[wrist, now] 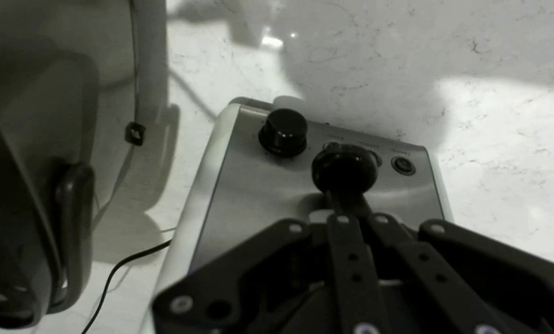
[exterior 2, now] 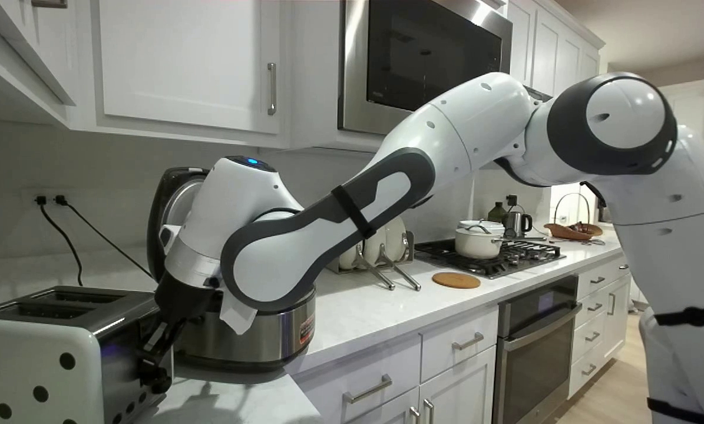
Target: Push the black lever of the bread toaster down
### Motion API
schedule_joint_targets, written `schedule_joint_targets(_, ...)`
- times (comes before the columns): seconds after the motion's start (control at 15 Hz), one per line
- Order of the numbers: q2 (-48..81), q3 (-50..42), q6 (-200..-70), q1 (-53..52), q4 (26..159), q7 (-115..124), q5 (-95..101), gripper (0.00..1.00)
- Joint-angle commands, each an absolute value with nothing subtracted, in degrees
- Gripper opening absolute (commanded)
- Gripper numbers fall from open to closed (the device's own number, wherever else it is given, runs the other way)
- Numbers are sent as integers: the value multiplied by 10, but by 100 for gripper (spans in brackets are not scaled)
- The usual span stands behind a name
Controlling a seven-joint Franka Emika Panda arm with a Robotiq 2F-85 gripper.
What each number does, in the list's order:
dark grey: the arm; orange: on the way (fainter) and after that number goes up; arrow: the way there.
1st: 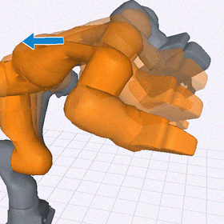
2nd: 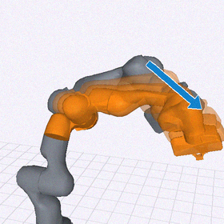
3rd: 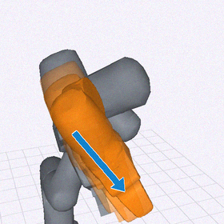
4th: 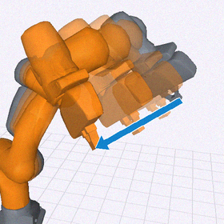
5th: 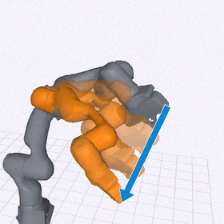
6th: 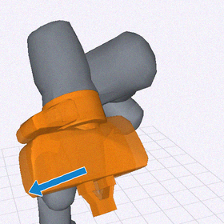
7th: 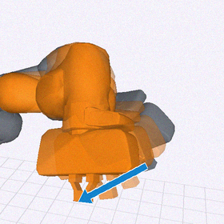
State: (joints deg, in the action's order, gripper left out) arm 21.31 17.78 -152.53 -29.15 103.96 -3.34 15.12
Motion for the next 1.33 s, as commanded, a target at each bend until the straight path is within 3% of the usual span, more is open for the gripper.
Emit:
schedule_joint_targets(0.0,239,163,-1517,-310,1022,-3,178,0)
schedule_joint_targets(1.27,239,146,-1504,-328,1018,24,213,0)
